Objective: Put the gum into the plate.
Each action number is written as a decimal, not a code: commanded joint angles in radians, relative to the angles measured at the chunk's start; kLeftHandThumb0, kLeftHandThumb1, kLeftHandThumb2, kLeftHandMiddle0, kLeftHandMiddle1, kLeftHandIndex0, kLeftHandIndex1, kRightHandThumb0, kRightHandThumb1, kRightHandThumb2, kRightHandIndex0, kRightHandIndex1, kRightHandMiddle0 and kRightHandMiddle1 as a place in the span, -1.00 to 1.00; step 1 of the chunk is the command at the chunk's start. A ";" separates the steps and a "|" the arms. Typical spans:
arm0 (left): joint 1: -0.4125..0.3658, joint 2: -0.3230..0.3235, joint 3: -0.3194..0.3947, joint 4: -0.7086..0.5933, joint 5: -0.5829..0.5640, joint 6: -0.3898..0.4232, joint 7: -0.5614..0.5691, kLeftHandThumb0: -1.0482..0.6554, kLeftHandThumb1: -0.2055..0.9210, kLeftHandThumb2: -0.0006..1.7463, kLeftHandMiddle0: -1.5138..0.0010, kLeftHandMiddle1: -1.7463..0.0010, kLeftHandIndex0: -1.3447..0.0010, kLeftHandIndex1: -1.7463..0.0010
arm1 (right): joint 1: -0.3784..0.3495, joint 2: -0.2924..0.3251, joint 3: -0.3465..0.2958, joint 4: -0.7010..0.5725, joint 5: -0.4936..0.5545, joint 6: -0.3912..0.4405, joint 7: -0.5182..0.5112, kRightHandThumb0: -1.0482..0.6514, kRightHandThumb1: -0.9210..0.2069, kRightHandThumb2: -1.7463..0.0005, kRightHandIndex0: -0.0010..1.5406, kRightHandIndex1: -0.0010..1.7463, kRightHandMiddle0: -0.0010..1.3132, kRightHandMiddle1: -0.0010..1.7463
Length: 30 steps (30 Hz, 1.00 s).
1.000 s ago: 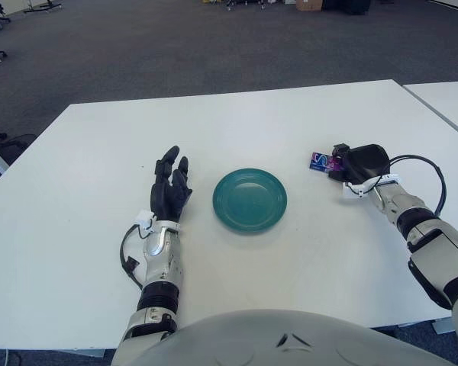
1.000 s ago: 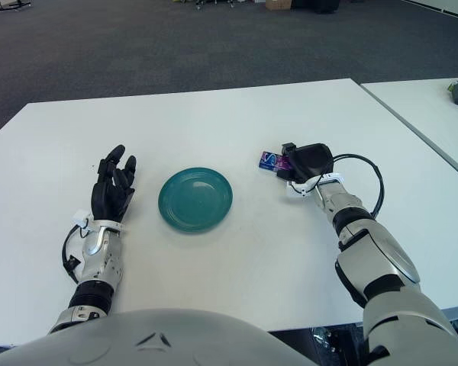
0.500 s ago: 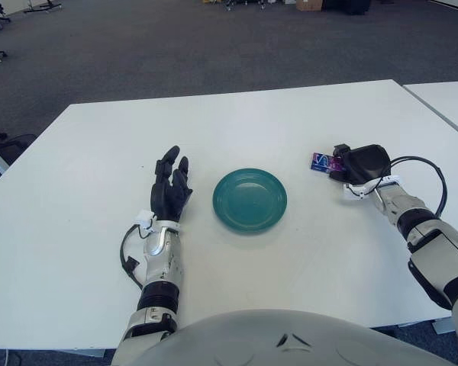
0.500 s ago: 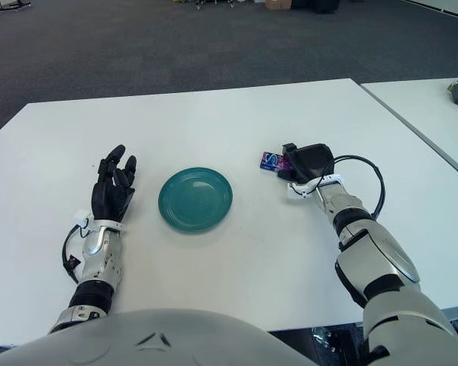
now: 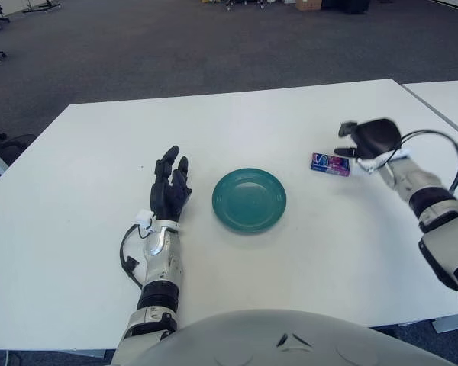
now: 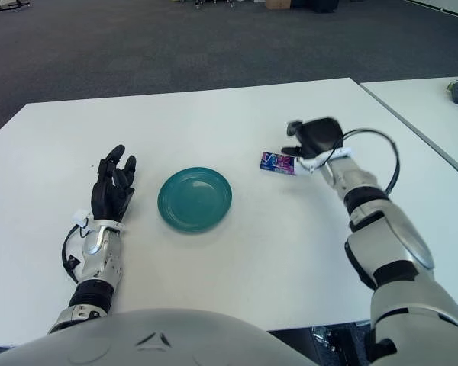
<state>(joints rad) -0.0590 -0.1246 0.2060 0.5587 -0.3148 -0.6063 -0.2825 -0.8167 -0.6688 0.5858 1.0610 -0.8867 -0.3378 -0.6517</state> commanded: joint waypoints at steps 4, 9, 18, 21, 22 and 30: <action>0.035 -0.018 0.007 0.052 -0.008 -0.008 -0.005 -0.71 1.00 -0.10 0.53 0.99 1.00 0.07 | -0.058 -0.043 -0.067 -0.202 0.015 0.008 0.068 -0.30 -0.99 0.31 0.47 1.00 0.27 1.00; 0.033 -0.016 0.003 0.057 0.008 -0.014 0.003 -0.72 1.00 -0.08 0.53 0.99 1.00 0.09 | -0.091 -0.036 -0.103 -0.284 0.022 0.008 0.120 -0.29 -1.00 0.30 0.45 1.00 0.28 1.00; 0.043 -0.031 0.001 0.041 -0.003 -0.002 0.006 -0.71 1.00 -0.09 0.52 0.99 1.00 0.04 | -0.064 -0.008 -0.177 -0.457 0.105 0.020 0.323 -0.28 -0.99 0.30 0.40 1.00 0.25 1.00; 0.043 -0.032 0.001 0.039 -0.003 0.000 0.008 -0.71 1.00 -0.10 0.51 0.99 1.00 0.02 | -0.043 0.005 -0.188 -0.494 0.109 0.030 0.353 -0.28 -0.99 0.30 0.39 1.00 0.24 1.00; 0.045 -0.033 0.000 0.036 -0.004 0.001 0.007 -0.71 1.00 -0.10 0.51 0.99 1.00 0.02 | -0.033 0.013 -0.187 -0.510 0.110 0.033 0.368 -0.28 -0.99 0.30 0.39 1.00 0.24 1.00; 0.056 -0.039 -0.006 0.024 -0.002 0.001 0.011 -0.70 1.00 -0.11 0.48 0.98 1.00 0.00 | 0.001 0.045 -0.182 -0.572 0.096 0.039 0.455 -0.28 -0.99 0.31 0.38 1.00 0.23 1.00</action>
<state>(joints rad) -0.0494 -0.1247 0.1997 0.5505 -0.3099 -0.6047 -0.2817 -0.8305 -0.6376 0.4037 0.5112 -0.7924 -0.3056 -0.2269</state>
